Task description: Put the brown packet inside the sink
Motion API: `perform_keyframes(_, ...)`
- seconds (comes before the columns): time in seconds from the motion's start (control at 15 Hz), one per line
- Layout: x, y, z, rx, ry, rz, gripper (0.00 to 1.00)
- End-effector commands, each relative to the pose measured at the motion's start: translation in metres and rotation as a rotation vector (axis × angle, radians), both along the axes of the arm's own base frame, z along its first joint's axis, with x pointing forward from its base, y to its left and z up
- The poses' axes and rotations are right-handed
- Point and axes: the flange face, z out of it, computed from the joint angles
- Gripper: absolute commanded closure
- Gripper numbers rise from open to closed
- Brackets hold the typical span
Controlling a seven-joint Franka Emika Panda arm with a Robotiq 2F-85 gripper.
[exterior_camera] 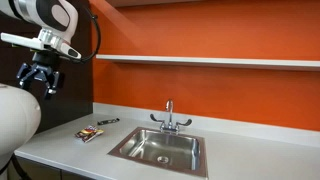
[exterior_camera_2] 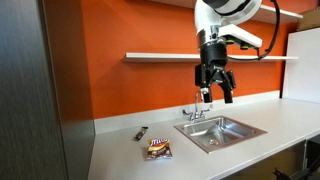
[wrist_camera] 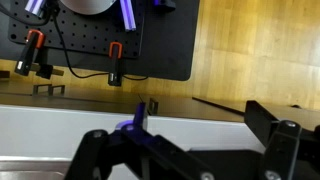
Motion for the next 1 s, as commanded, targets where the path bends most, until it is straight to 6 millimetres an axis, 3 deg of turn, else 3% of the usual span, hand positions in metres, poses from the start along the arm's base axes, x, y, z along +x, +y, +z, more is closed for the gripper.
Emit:
perform_keyframes(0.0, 0.0, 0.0, 0.0, -0.001, 0.002, 0.0, 0.0)
perform_keyframes(0.6, 0.024, 0.009, -0.013, 0.011, -0.134, 0.0, 0.0)
perform_keyframes(0.93, 0.048, 0.021, -0.037, 0.002, -0.173, 0.007, 0.0)
